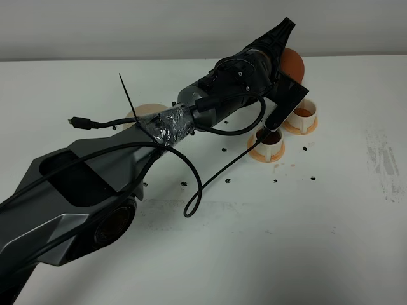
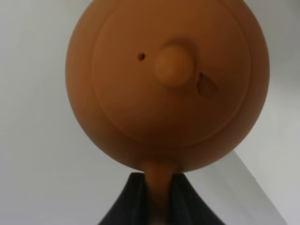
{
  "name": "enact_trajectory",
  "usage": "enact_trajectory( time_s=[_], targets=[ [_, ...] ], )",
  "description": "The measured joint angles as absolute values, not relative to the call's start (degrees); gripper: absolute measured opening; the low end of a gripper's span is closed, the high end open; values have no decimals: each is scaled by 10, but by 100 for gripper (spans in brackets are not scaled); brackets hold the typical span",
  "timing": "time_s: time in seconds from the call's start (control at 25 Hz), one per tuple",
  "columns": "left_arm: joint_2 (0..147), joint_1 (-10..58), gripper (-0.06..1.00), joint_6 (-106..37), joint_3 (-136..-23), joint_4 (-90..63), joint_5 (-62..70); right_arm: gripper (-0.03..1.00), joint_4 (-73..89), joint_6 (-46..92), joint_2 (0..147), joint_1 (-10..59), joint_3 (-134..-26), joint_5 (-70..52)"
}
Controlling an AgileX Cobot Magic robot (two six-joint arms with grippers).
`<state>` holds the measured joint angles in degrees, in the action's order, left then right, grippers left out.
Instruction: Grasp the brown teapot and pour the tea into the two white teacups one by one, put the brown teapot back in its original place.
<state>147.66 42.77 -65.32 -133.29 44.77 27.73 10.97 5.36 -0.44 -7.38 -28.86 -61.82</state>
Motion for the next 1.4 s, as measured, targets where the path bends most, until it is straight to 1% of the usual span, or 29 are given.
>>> enact_trajectory(
  time_s=[1.4],
  targets=[
    [1477, 427, 13, -669, -1327, 470, 254, 20, 110, 54, -4, -74, -289, -618]
  ],
)
